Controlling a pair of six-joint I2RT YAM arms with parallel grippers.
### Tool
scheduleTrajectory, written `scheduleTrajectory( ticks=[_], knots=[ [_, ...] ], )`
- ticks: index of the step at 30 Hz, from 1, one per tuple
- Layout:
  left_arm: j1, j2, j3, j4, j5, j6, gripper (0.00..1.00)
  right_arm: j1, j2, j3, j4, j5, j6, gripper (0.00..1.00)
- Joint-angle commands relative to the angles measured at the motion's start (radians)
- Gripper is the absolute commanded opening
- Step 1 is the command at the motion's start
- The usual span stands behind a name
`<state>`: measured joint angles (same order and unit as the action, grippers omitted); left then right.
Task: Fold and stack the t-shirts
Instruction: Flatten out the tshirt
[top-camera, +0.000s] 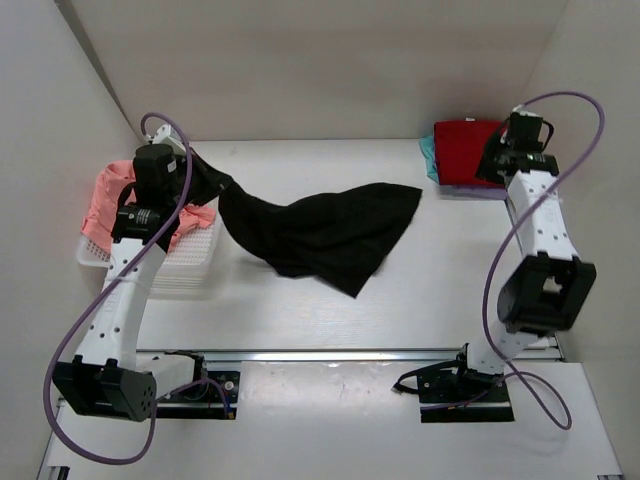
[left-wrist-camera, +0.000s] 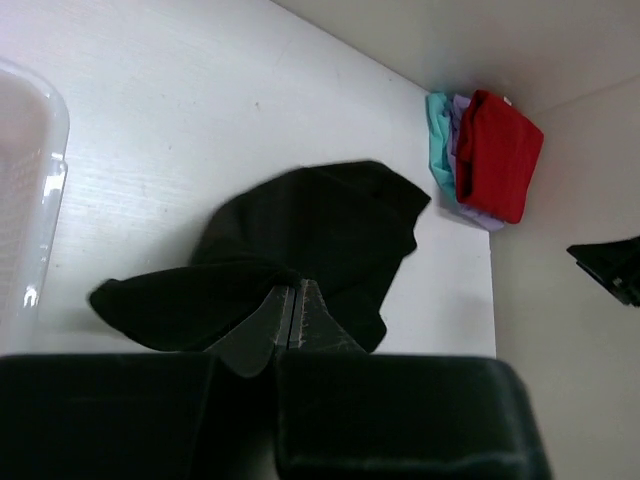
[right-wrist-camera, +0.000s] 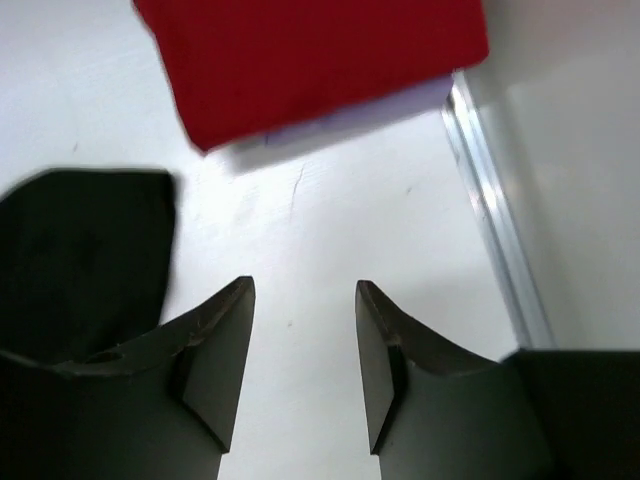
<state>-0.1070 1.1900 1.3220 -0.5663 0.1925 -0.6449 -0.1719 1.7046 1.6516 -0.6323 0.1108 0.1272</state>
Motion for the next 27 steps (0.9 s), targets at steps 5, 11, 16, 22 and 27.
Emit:
scheduleTrajectory(
  ticks=[5, 11, 16, 22, 27],
  knots=[
    [-0.025, -0.107, -0.164, 0.036, 0.059, -0.012, 0.0, 0.09, -0.445, -0.459, 0.094, -0.307, 0.04, 0.28],
    [-0.039, -0.15, -0.247, 0.037, 0.062, -0.015, 0.0, 0.504, -0.413, -0.699, 0.319, -0.418, 0.205, 0.1],
    [-0.048, -0.145, -0.228, 0.032, 0.045, -0.007, 0.0, 0.708, -0.257, -0.699, 0.399, -0.401, 0.221, 0.2],
    [-0.062, -0.164, -0.245, 0.023, 0.048, -0.006, 0.0, 0.781, -0.077, -0.626, 0.41, -0.338, 0.172, 0.28],
    [-0.057, -0.184, -0.264, 0.006, 0.044, -0.001, 0.0, 0.837, 0.021, -0.567, 0.37, -0.292, 0.146, 0.35]
  ],
)
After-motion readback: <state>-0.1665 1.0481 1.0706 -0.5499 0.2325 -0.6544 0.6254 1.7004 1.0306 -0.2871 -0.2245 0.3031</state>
